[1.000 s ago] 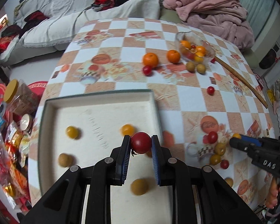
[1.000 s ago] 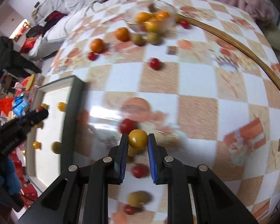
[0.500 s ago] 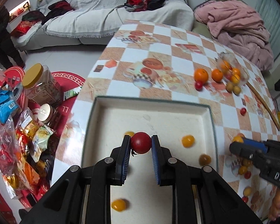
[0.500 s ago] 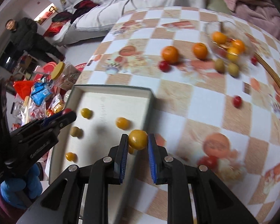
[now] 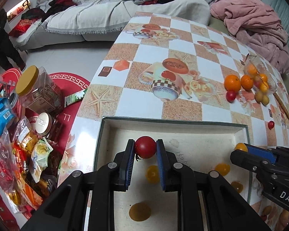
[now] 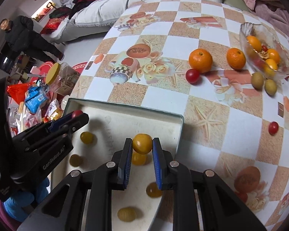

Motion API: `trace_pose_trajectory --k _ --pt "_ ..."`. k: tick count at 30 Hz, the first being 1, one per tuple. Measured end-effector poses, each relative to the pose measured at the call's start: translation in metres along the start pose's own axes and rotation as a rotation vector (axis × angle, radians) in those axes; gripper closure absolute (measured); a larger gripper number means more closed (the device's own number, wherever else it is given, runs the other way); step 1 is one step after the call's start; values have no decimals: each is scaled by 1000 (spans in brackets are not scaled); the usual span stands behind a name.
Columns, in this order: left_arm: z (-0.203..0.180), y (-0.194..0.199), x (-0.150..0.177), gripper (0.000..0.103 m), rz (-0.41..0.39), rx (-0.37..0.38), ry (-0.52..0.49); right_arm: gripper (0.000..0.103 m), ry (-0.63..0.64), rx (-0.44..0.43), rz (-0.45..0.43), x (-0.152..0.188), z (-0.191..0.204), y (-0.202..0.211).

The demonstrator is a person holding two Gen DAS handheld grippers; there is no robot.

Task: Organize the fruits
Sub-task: 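Carry both tomatoes into the white tray and open both tools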

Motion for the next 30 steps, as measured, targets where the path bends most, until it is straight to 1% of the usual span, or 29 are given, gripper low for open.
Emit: trace_pose_trajectory --k 9,12,15,16,18,19,20,21,22,23,25,28,30 --pt "1 -13 5 79 34 -35 -25 80 12 31 49 1 -4 -27" --pt "2 -18 7 79 51 -50 -37 80 30 38 49 0 -2 -28" --pt "2 -18 7 78 49 -48 -43 79 31 30 53 -2 -1 -28" --pt "2 -18 7 78 51 -49 -49 77 30 25 49 -2 -1 -26" --pt "2 -18 6 78 52 -51 -58 65 36 20 31 -4 2 -20" --pt "1 -18 6 78 54 -54 -62 53 42 19 17 -5 4 -14" --pt "2 -18 6 76 55 -55 -64 46 49 15 2 -6 6 -10" --pt "2 -18 6 68 57 -62 -65 44 60 15 -16 -6 8 -3" --pt "3 -17 6 44 55 -68 -61 43 74 22 -32 -6 10 3" --pt "2 -14 5 41 40 -50 -54 43 81 27 -43 -6 11 8" --pt "1 -8 3 41 11 -70 -68 41 81 28 -62 -5 11 19" --pt "-2 -6 2 41 17 -79 -82 33 58 32 -82 -1 5 32" --pt "-3 -4 1 41 19 -85 -86 31 37 36 -93 2 -3 40"
Point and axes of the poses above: each gripper's, at about its wrist camera, not at the fingertips, and y roughly against the way its jaws point, z to its left, x to its underside, the point moved 7 cm from there along -y, roughly the way its jaws point, and after that the axes turned 10 degrees about -x, right-handed, at the moved point
